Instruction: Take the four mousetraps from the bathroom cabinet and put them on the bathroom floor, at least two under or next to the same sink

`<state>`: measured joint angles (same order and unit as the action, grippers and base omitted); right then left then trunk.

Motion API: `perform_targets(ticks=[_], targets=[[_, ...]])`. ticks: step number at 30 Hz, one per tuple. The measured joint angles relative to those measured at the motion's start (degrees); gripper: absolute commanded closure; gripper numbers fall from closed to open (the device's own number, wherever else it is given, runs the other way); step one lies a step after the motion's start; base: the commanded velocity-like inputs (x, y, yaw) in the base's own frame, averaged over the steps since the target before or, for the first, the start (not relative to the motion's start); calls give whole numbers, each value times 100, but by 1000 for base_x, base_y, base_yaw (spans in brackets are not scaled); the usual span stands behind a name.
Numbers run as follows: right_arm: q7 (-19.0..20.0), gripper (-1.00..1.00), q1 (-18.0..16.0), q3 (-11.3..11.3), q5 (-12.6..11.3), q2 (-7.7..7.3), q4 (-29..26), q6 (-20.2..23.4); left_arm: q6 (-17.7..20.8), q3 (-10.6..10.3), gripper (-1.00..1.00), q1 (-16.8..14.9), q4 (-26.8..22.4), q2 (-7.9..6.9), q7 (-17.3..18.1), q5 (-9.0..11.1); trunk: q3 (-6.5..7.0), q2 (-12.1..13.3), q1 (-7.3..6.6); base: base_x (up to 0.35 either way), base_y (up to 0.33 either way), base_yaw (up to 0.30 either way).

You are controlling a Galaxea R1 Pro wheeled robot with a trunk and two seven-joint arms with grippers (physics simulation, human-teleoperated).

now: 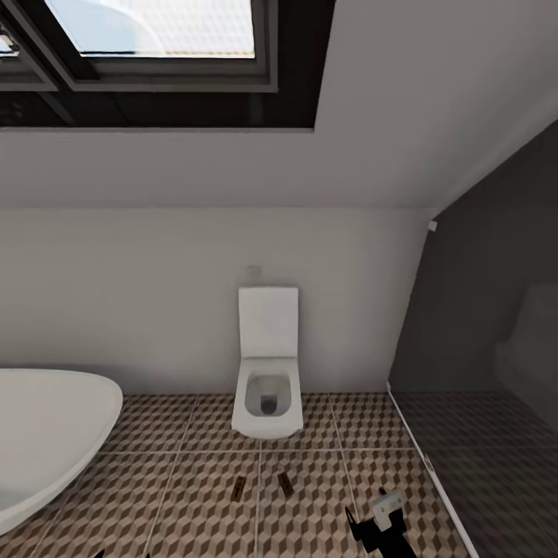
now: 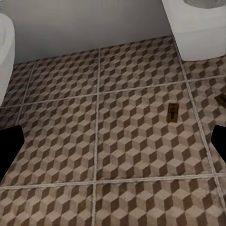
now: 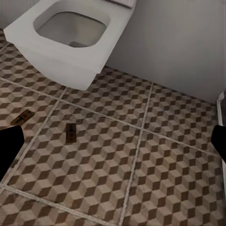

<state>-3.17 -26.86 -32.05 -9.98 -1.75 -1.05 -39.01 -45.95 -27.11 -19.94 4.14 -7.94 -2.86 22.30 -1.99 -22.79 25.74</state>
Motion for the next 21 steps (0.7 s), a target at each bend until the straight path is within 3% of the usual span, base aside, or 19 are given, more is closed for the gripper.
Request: perform_targets(ticks=[4, 12, 21], targets=[[0, -100, 0, 3, 0, 0, 0, 0, -4, -2, -100, 9, 0, 18, 4, -5, 37, 0, 0, 0, 0, 0], [0, -100, 0, 0, 0, 0, 0, 0, -3, -4, -100, 61, 0, 238, 2, -9, 66, 1, 0, 0, 0, 0], [-4, -100, 0, 3, -1, 0, -5, 93, 5, -1, -100, 84, 0, 295, -1, -5, 69, 1, 0, 0, 0, 0]])
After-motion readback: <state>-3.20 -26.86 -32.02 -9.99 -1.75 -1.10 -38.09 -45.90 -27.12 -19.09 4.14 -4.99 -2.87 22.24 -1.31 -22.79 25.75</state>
